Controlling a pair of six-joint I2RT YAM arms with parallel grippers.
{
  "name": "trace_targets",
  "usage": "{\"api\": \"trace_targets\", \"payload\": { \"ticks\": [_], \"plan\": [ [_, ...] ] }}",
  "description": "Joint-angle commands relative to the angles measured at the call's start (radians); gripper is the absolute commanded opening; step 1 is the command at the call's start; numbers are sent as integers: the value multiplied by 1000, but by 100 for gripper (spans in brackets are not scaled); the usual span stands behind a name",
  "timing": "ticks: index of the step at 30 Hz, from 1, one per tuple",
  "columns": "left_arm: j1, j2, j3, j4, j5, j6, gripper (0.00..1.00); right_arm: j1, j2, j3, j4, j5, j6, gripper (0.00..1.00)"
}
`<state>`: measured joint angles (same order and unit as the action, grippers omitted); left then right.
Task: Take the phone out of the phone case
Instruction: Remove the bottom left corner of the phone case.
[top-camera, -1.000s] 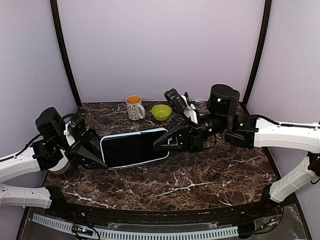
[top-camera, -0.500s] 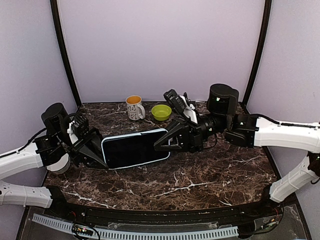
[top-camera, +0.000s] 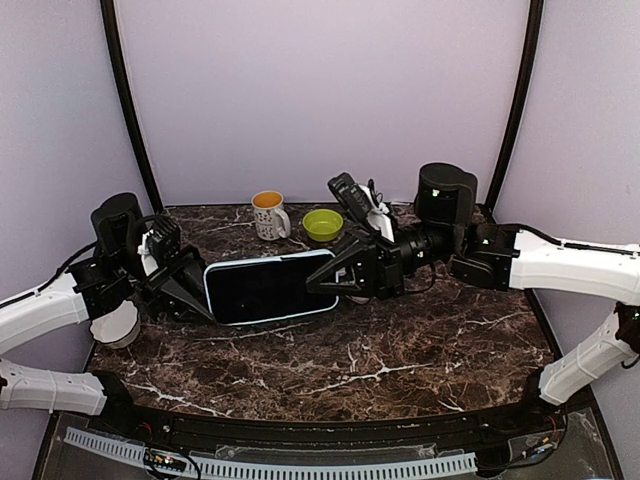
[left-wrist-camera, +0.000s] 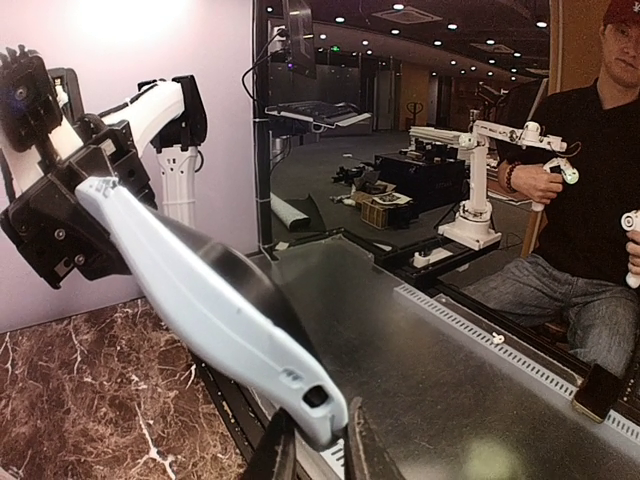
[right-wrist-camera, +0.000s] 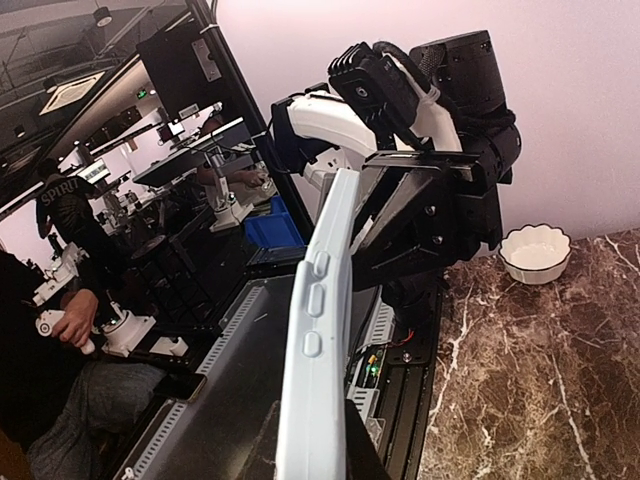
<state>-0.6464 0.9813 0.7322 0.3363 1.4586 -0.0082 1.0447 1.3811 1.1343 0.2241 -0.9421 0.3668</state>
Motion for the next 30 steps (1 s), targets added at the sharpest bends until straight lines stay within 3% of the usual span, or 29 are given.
{"api": "trace_targets", "payload": {
  "ticks": [1,9,16,30],
  "plan": [
    [59,43,29,-31,-161,53,13,51,-24,51,54,-190,-17,0],
    [117,59,65,-105,-86,155,9,46,-19,76,-18,-192,-80,0],
    [153,92,136,-325,-38,341,9,37,-1,127,-89,-211,-121,0],
    [233,110,163,-418,-37,440,9,31,8,185,-217,-227,-184,0]
  ]
}}
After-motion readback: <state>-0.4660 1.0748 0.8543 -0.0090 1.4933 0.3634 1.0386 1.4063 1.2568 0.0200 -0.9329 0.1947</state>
